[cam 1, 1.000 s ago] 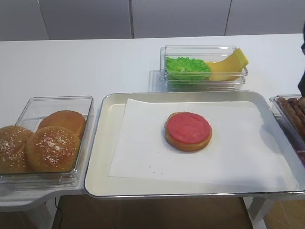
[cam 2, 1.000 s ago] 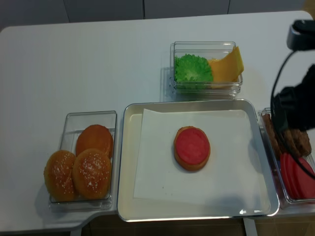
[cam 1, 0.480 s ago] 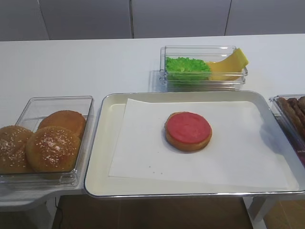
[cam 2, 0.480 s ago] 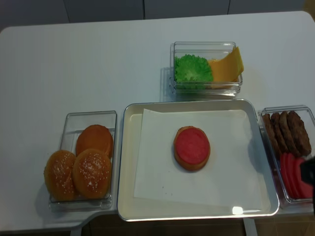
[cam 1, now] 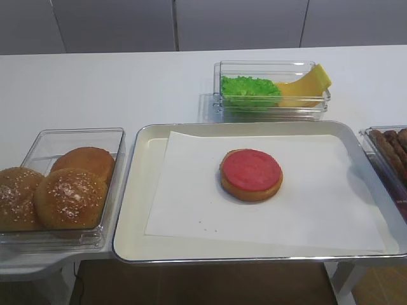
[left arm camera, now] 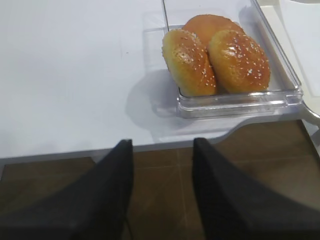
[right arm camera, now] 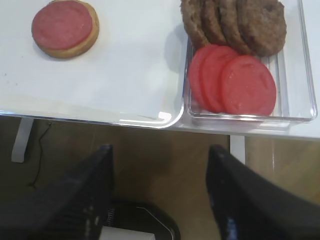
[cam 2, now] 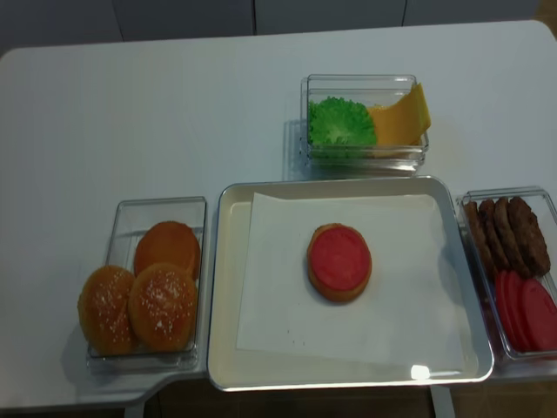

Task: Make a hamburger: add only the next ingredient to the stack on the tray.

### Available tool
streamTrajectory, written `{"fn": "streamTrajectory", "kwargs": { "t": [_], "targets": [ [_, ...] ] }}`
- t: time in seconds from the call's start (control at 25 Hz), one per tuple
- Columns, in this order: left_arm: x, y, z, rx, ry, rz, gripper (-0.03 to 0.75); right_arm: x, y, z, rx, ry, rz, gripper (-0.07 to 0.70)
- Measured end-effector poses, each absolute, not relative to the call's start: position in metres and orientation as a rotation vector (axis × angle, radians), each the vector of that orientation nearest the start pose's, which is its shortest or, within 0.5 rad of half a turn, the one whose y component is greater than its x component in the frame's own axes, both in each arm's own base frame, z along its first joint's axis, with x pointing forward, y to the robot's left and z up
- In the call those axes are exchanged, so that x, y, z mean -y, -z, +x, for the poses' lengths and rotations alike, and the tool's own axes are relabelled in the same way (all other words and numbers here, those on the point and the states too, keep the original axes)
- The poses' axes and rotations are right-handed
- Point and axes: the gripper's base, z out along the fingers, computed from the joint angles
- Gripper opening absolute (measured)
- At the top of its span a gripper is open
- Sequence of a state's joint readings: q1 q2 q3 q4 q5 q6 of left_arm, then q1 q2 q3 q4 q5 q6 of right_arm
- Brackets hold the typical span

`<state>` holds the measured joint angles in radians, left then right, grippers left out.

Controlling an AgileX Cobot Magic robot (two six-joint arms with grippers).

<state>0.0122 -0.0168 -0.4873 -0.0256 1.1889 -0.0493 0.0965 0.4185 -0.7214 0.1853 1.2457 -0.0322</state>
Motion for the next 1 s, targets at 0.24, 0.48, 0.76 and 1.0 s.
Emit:
{"fn": "streamTrajectory", "kwargs": {
  "t": [0.24,0.48,0.76,1.0],
  "targets": [
    [0.002,-0.264,-0.012,-2.168,0.053,-0.063,0.298,-0.016,-0.302,0.007,-2.31,-0.263,-0.17,0.439],
    [0.002,-0.264,-0.012,-2.168,0.053,-0.063,0.298,-0.011,-0.284,-0.017,-2.195,-0.219,-0.167,0.439],
    [0.002,-0.264,-0.012,-2.168,0.053,-0.063,0.298,-0.008,-0.267,-0.019,-2.194,-0.18,-0.149,0.439],
    [0.002,-0.264,-0.012,-2.168,0.053,-0.063,0.299,-0.006,-0.263,-0.011,-2.154,-0.153,-0.13,0.439]
  ]
}}
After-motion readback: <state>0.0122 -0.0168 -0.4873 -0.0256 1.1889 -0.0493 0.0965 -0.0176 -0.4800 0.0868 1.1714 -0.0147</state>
